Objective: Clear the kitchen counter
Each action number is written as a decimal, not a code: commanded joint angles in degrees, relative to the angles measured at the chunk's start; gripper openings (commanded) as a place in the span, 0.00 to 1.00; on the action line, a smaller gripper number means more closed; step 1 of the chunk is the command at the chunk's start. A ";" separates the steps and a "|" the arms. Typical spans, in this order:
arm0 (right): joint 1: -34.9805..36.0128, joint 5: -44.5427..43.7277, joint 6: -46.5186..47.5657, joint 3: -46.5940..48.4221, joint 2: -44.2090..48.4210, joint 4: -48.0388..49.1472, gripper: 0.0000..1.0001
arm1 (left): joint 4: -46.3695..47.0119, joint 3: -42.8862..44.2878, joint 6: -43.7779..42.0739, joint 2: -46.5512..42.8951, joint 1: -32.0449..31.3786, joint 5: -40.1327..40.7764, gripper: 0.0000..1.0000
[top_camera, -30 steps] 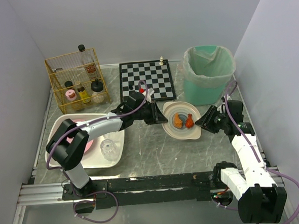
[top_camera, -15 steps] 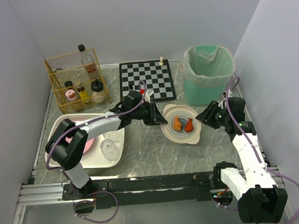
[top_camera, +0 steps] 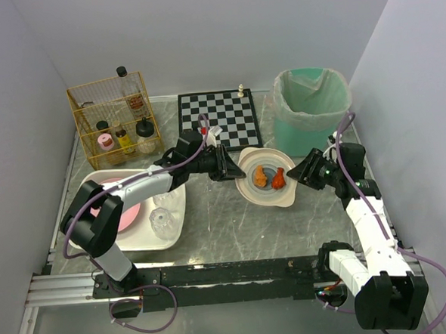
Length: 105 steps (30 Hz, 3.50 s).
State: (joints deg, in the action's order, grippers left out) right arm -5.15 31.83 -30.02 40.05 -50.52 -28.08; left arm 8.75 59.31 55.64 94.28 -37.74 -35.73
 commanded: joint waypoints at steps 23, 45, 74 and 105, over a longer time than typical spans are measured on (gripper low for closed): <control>-0.39 15.27 -3.20 -5.42 -2.13 15.24 0.19 | 16.29 -0.15 5.97 -4.63 0.29 -8.05 0.01; -1.53 21.17 -11.90 -2.53 -0.28 20.25 0.00 | 11.82 -1.04 2.99 -4.98 1.08 -4.27 0.72; -8.56 7.02 -30.97 27.96 -7.48 10.06 0.00 | -5.15 0.54 -3.78 -14.30 9.44 4.08 0.93; -15.24 -17.95 -20.96 54.77 -28.48 2.41 0.00 | -8.67 3.09 -6.51 -12.72 10.23 4.88 0.93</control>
State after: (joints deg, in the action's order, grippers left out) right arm -20.14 14.63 -51.90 87.24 -77.73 -33.39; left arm -0.08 59.51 50.22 81.65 -27.92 -30.59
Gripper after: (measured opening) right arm 0.338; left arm 0.928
